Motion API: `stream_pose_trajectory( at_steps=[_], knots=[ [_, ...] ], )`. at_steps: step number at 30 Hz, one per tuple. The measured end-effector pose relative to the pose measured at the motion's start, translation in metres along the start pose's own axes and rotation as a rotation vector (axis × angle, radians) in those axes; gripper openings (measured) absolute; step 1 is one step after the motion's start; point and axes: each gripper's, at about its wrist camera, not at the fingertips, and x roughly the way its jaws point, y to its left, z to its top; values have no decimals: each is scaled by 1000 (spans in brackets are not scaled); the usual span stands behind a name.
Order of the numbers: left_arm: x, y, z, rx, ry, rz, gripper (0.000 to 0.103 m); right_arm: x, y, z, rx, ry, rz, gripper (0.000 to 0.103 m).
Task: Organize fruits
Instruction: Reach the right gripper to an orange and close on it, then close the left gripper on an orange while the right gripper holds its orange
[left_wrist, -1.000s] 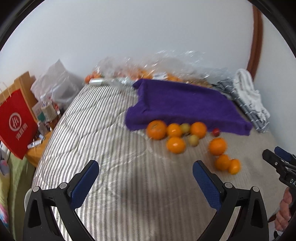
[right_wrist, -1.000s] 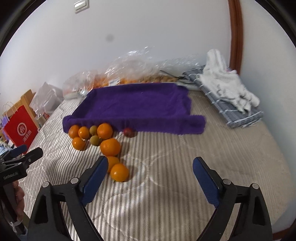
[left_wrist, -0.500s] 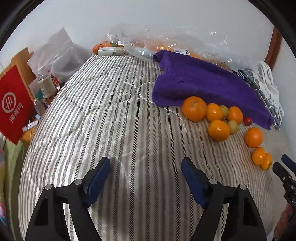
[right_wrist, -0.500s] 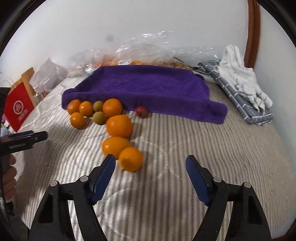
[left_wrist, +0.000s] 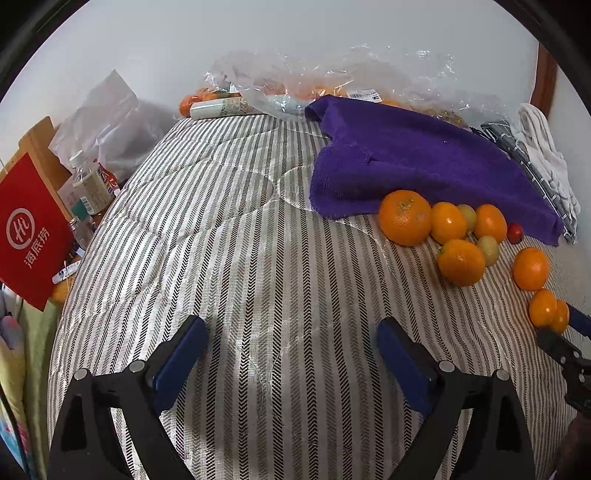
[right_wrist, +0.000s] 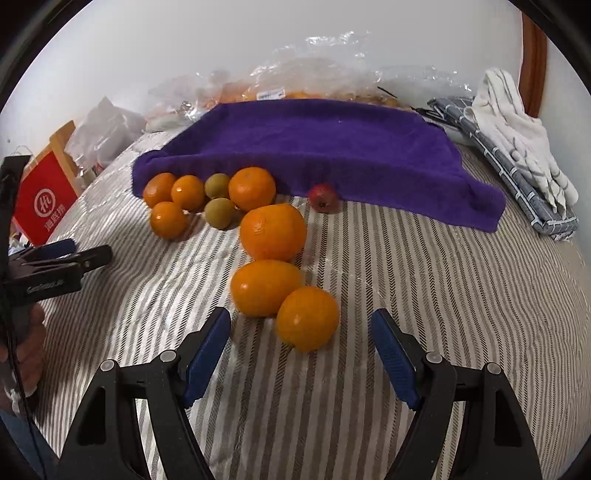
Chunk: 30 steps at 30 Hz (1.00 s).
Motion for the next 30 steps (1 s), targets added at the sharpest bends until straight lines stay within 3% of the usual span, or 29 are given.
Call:
stream_pose_trajectory(
  at_steps=[5, 9, 19, 30],
  knots=[
    [0, 0, 0, 0, 0, -1, 94, 4, -4, 5, 28, -9, 24, 70],
    [1, 0, 0, -8, -1, 2, 94, 7, 3, 7, -10, -6, 19, 54],
    [0, 1, 0, -9, -1, 1, 94, 3, -3, 9, -16, -5, 43, 36],
    [0, 1, -1, -8, -1, 0, 95, 0, -16, 3, -14, 6, 15, 36]
  ],
)
